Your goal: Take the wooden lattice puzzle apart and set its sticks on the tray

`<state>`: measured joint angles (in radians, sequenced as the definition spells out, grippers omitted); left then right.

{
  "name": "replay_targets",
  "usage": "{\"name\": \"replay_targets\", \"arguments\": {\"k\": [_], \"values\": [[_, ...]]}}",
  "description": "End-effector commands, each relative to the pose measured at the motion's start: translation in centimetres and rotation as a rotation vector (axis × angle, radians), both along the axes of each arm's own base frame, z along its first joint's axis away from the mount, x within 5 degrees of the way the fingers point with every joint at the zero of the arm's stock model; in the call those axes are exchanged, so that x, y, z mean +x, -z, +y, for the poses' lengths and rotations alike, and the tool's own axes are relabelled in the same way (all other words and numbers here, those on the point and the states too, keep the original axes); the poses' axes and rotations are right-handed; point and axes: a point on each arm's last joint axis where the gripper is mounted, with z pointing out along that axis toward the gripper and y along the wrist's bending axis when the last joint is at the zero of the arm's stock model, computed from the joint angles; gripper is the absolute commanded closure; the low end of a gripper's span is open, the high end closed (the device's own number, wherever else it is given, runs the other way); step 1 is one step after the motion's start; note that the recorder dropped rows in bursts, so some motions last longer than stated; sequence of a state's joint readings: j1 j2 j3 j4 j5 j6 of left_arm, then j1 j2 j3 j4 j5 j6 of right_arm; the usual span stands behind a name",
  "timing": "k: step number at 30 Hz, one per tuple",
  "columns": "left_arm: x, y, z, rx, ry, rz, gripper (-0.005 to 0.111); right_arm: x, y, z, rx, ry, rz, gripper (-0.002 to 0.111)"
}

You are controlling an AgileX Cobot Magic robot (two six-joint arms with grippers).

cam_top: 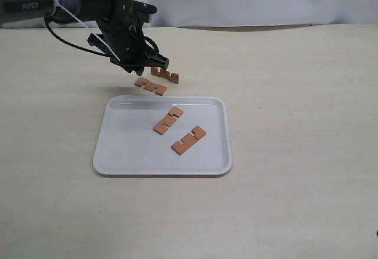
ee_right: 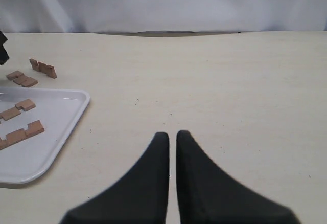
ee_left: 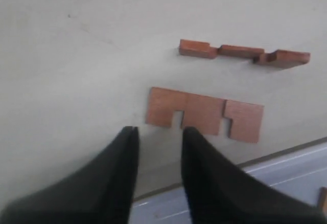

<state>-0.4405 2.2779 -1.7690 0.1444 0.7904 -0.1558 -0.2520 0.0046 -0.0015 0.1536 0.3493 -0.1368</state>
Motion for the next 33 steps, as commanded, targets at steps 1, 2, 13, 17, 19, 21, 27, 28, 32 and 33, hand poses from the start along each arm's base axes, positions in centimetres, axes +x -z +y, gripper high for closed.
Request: {"name": "replay_targets", "arguments": {"k": [1, 2, 13, 17, 19, 21, 27, 28, 32, 33], "values": [[-0.1, 0.9, -0.9, -0.036, 0.064, 0.008, 0.034, 0.0, 0.0, 0.0, -0.007, 0.001, -0.008, 0.104], [-0.1, 0.9, -1.1, -0.045, 0.077, 0.008, 0.028, 0.0, 0.0, 0.0, -0.007, 0.001, -0.008, 0.104], [0.3, 2.9, -1.6, -0.082, 0.096, 0.003, 0.022, 0.0, 0.0, 0.0, -0.007, 0.001, -0.008, 0.104], [0.5, 2.9, -1.9, -0.090, 0.105, -0.030, 0.022, 0.0, 0.0, 0.0, -0.007, 0.001, -0.008, 0.104], [0.5, 2.9, -2.0, -0.092, 0.107, -0.035, 0.022, 0.0, 0.0, 0.0, -0.007, 0.001, -0.008, 0.104], [0.5, 2.9, -2.0, -0.092, 0.107, -0.035, 0.022, 0.0, 0.0, 0.0, -0.007, 0.001, -0.008, 0.104], [0.5, 2.9, -2.0, -0.078, 0.139, -0.037, 0.022, 0.0, 0.0, 0.0, -0.007, 0.001, -0.008, 0.104], [0.5, 2.9, -2.0, -0.078, 0.139, -0.037, 0.022, 0.0, 0.0, 0.0, -0.007, 0.001, -0.008, 0.104], [0.5, 2.9, -2.0, -0.077, 0.141, -0.038, 0.022, 0.0, 0.0, 0.0, -0.007, 0.001, -0.008, 0.104], [0.5, 2.9, -2.0, -0.077, 0.141, -0.038, 0.022, 0.0, 0.0, 0.0, -0.007, 0.001, -0.008, 0.104]]}}
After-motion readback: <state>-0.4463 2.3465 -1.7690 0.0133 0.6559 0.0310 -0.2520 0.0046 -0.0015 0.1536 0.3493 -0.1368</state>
